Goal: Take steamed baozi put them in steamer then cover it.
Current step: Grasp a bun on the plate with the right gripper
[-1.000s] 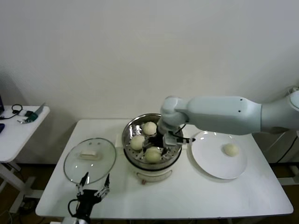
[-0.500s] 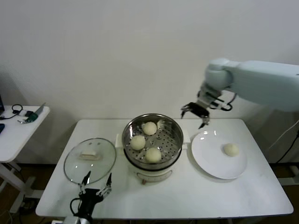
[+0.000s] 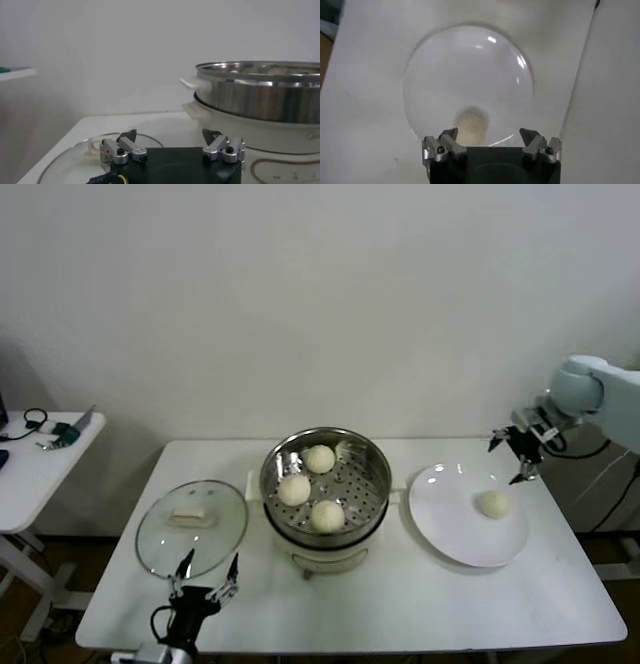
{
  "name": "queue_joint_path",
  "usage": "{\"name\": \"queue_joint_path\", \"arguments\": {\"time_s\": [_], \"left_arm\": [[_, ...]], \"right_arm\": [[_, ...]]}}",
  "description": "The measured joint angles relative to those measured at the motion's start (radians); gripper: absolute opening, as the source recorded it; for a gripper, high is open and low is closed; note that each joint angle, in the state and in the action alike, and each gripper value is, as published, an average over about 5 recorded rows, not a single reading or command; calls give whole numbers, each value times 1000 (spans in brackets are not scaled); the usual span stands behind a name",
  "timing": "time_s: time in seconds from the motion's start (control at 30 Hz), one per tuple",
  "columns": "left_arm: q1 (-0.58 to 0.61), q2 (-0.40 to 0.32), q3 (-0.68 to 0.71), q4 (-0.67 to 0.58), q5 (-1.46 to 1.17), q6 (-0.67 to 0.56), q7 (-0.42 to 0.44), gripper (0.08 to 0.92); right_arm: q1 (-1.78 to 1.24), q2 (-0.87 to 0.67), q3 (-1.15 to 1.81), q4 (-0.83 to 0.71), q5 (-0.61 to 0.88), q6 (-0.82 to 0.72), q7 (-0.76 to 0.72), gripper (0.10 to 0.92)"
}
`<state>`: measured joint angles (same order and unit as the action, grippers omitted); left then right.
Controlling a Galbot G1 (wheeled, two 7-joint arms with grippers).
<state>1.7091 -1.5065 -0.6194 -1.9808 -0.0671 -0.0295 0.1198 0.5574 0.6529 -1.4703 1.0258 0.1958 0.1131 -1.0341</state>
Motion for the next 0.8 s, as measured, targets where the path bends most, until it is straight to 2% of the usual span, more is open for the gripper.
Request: {"name": "queue_joint_path", "arguments": {"time_s": [0.57,0.8], "left_arm": [[24,-13,-11,6,8,-7,-1,823],[22,-14,-12,10,7,-9,-3,823]], "right_arm": [[-321,130,287,-314,-93,39,-24,820],[-367,186,337,-401,-119,59,-24,780]]}}
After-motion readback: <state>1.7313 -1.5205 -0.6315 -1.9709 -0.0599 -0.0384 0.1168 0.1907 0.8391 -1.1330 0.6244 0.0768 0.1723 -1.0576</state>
